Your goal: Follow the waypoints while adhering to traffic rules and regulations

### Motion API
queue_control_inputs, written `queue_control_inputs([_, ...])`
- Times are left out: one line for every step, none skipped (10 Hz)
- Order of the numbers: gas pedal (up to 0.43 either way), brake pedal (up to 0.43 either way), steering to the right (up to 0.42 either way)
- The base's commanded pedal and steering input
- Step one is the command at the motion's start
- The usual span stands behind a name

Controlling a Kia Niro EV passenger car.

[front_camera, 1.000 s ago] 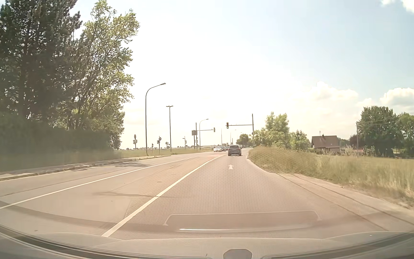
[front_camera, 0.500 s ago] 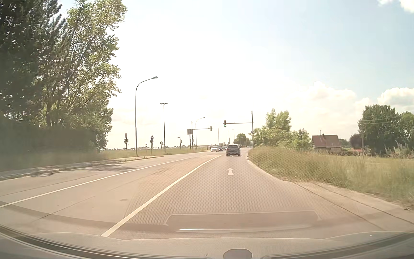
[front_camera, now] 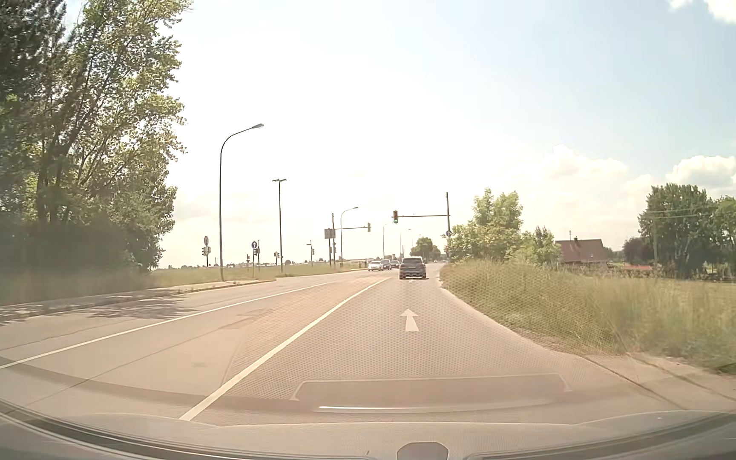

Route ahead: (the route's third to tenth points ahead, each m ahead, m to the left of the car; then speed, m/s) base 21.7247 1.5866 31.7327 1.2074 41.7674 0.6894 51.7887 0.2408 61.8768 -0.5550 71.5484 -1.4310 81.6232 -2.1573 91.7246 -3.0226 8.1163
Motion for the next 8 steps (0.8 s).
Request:
queue_control_inputs([0.157,0.0,0.006])
queue_control_inputs([0.157,0.0,0.006])
queue_control_inputs([0.157,0.0,0.005])
queue_control_inputs([0.169,0.0,0.006])
queue_control_inputs([0.177,0.0,0.006])
queue_control_inputs([0.177,0.0,0.006])
queue_control_inputs([0.177,0.0,0.005])
queue_control_inputs([0.177,0.0,0.004])
